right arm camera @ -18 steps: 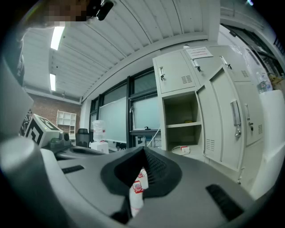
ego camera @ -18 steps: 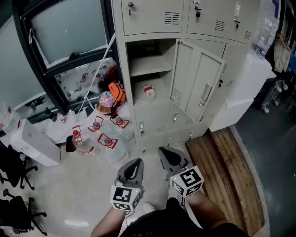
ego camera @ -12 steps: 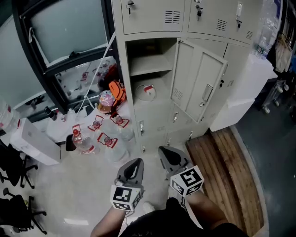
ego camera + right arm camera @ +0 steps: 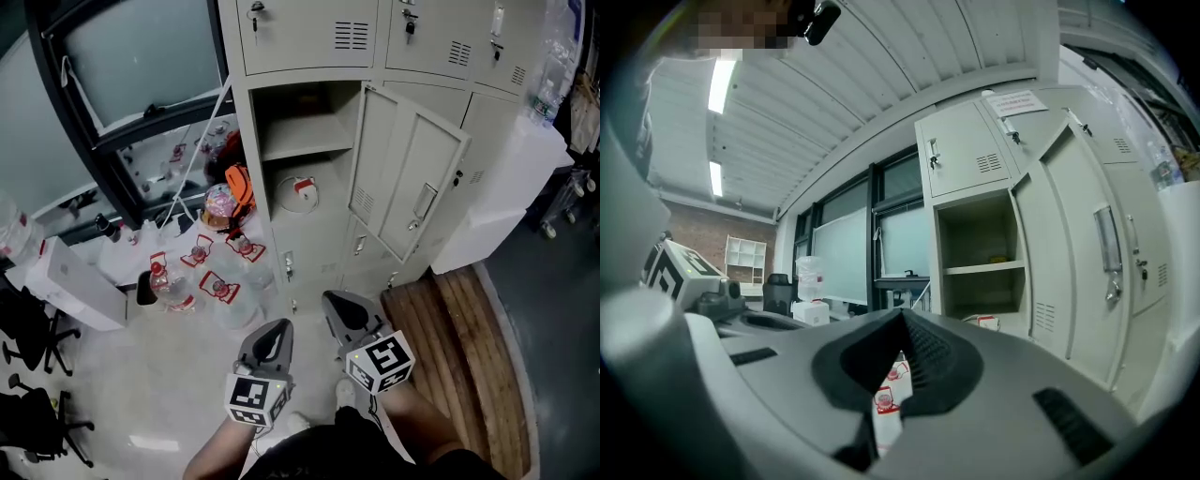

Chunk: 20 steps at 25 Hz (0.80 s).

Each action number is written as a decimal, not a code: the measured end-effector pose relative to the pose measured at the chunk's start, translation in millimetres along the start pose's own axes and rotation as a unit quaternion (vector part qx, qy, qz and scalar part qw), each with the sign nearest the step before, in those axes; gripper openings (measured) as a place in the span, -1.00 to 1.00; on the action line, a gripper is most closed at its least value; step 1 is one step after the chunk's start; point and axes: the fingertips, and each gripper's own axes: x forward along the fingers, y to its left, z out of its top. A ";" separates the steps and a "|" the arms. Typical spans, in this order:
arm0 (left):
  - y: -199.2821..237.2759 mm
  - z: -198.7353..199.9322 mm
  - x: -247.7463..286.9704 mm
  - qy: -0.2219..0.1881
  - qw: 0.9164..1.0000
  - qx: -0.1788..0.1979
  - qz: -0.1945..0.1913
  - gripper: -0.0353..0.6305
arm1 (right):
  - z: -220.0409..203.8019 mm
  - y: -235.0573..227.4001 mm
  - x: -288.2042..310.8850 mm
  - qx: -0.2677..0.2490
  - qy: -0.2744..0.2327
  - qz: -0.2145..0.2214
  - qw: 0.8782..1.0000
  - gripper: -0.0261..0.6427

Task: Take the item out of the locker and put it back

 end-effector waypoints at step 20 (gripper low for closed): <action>2.4 20.1 115.1 -0.004 0.997 -0.001 0.080 -0.86 | 12.2 -112.2 61.2 -0.017 -0.010 0.071 0.997 -0.94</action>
